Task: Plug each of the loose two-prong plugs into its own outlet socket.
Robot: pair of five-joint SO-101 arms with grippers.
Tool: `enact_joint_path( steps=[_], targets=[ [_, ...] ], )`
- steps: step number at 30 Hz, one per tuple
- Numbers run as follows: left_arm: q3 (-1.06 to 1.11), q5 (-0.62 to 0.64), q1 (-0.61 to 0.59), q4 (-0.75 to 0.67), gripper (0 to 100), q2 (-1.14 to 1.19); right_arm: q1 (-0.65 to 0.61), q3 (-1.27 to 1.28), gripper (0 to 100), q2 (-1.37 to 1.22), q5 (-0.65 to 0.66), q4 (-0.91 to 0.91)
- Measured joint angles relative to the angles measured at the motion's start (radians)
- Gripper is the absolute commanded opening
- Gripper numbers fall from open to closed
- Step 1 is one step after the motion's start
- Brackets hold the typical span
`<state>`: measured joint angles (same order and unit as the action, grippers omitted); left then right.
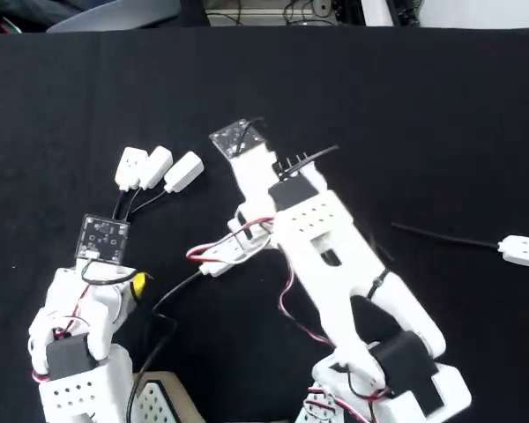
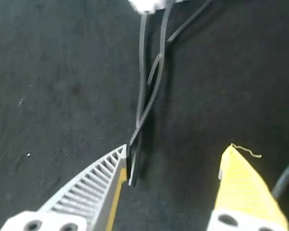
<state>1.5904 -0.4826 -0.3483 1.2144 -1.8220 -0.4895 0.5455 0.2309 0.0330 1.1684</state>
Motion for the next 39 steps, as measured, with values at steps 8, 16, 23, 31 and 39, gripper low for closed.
enact_joint_path(
  steps=[8, 16, 23, 31, 39],
  targets=[
    [0.009, 0.0, -0.021, 0.0, 30, 0.0, -0.002, -0.061, 1.1, -0.08, -0.003, -0.023],
    [0.08, -0.002, -0.021, -0.048, 30, 0.0, -0.083, -0.08, 1.1, -0.15, -0.002, -0.041],
    [0.086, -0.002, -0.021, -0.057, 30, 0.0, -0.083, -0.08, 1.1, -0.157, 0.012, -0.057],
    [0.086, -0.002, -0.021, -0.057, 30, 0.0, -0.091, -0.057, 1.1, -0.161, 0.02, -0.069],
    [0.086, -0.002, -0.021, -0.057, 30, 0.0, -0.16, 0.04, 1.1, -0.16, -0.005, -0.146]
  ],
)
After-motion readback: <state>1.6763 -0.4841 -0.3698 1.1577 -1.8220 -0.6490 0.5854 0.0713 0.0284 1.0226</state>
